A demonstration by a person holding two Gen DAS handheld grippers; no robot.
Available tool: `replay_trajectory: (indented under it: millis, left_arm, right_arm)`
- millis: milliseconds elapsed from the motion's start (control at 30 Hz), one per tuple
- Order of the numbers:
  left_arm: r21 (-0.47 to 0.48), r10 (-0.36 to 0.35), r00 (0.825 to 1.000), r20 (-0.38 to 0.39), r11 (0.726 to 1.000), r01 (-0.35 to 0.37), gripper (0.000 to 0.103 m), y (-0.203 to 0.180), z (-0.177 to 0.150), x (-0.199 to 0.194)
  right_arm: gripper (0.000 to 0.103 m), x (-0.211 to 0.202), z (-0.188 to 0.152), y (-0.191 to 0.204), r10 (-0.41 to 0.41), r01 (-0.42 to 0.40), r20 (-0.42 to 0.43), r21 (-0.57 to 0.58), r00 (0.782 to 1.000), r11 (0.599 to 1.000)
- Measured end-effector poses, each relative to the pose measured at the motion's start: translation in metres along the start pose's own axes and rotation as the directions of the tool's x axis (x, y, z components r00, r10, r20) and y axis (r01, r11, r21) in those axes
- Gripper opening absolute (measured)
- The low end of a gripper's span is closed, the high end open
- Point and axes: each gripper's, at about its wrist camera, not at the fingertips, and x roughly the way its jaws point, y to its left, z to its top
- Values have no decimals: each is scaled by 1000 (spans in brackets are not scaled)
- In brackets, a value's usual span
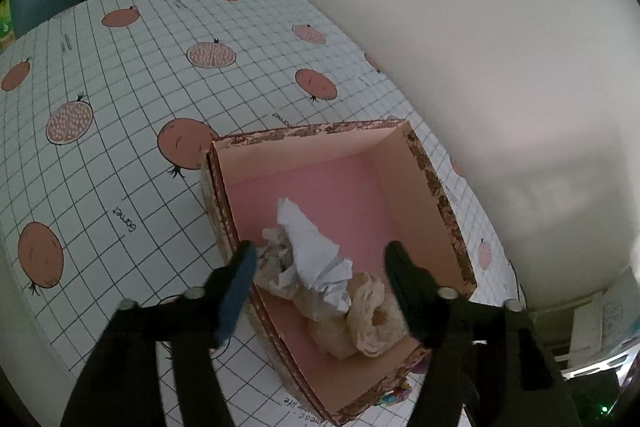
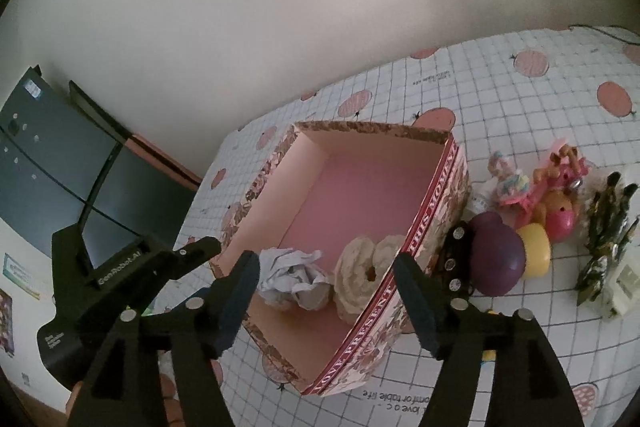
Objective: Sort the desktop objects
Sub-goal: 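Open both tools to drop the paper and lace into the box, then withdraw both tools from the box toward the remaining toys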
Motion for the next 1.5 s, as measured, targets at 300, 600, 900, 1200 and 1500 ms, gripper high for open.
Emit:
replay_trajectory:
  millis: [300, 600, 900, 1200, 1500]
  left_arm:
    - [20, 49, 994, 96, 999, -51, 89, 0, 4, -13]
    - [65, 53, 986, 159, 996, -64, 95, -6, 5, -19]
    - [155, 22, 972, 233, 986, -59, 95, -25, 2, -33]
    - [297, -121, 967, 223, 953, 50, 95, -63, -13, -47]
    - [432, -196, 975, 103, 892, 133, 95, -120, -51, -40]
  right_arm:
    - [103, -14, 6, -6, -48, 49, 72, -18, 996, 999]
    - [103, -26, 8, -11, -47, 54, 139, -49, 989, 997]
    - [103, -47, 15, -23, -96, 108, 136, -82, 986, 991]
    - [103, -127, 44, -77, -200, 210, 288, -3, 936, 978]
    - [103, -169, 58, -115, -336, 340, 316, 45, 887, 939]
